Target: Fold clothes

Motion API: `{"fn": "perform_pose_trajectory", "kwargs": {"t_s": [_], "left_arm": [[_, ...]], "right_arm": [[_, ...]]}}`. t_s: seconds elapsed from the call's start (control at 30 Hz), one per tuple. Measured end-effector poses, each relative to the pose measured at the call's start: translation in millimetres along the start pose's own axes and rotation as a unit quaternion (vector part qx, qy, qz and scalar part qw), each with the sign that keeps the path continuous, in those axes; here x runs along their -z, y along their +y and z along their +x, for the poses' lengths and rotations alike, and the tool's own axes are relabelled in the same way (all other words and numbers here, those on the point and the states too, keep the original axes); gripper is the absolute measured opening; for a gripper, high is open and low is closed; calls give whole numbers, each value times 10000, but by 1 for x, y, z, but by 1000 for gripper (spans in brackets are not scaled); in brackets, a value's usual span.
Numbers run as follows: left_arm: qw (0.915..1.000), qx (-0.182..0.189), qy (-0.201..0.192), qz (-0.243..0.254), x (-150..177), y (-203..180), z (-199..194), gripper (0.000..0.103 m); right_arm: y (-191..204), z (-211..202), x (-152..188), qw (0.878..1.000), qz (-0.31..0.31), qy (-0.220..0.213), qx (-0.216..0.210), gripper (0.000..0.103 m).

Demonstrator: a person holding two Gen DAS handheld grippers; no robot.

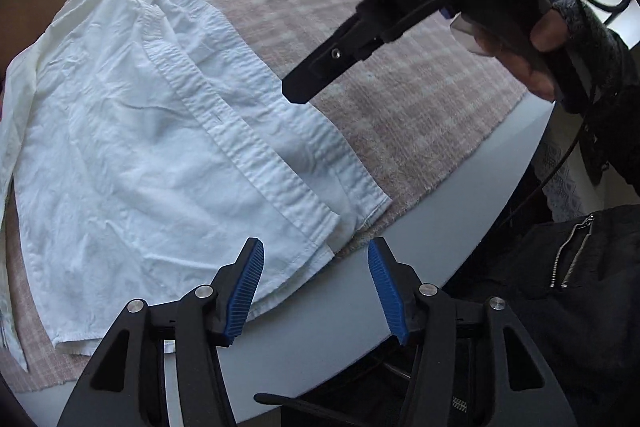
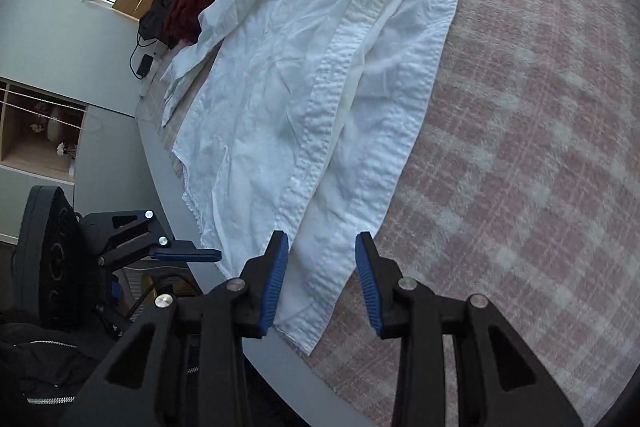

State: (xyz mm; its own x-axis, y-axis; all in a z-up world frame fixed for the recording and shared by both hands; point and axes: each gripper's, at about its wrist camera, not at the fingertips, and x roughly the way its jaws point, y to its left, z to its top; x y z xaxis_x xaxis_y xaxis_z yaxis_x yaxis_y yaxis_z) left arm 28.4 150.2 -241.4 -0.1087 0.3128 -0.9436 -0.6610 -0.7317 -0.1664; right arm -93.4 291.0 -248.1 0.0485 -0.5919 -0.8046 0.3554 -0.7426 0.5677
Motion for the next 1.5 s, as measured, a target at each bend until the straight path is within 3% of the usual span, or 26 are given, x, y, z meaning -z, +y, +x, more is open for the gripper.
{"fn": "perform_pose_trajectory", "kwargs": {"t_s": [0.13,0.27,0.33,0.4,0.53,0.7,0.83,0.97,1.1,1.2,1.3,1.47,1.5], "left_arm": [[9992,-375,159,7,-2,-1,18,52],[9993,-314,120,-135,-5,4,20,49],[9993,-324,94,-176,-6,6,19,40],[9993,-82,92,-353,-7,14,16,10],[9967,54,22,-808,-5,34,10,7],[9865,411,-526,-1496,-1,67,-32,6],[9850,315,-747,-1524,0,79,-56,6],[9869,376,-664,-1422,3,75,-48,6],[9883,580,-505,-1318,7,64,-30,6],[9897,666,-415,-1199,9,55,-26,7],[9908,606,-391,-1147,10,52,-25,7],[9899,542,-439,-1230,16,56,-28,8],[9897,546,-461,-1242,17,57,-29,14]], "right_arm": [[-7,-10,15,9996,226,-168,57,35],[-9,-17,25,9989,346,-322,-1,35],[-6,-16,28,9990,295,-324,14,35],[-1,-14,30,9992,229,-318,68,36],[7,-7,33,9995,2,-253,180,36],[17,6,36,9993,-218,-97,273,36],[22,12,35,9998,-189,-62,-34,36],[24,12,25,9983,99,-175,-539,36],[36,16,10,9988,-191,-239,394,36],[42,33,0,9983,-352,4,463,36],[56,48,0,9863,-1081,190,1230,36],[74,59,7,9782,-1594,449,1255,36],[77,61,9,9767,-1670,502,1251,36]]}}
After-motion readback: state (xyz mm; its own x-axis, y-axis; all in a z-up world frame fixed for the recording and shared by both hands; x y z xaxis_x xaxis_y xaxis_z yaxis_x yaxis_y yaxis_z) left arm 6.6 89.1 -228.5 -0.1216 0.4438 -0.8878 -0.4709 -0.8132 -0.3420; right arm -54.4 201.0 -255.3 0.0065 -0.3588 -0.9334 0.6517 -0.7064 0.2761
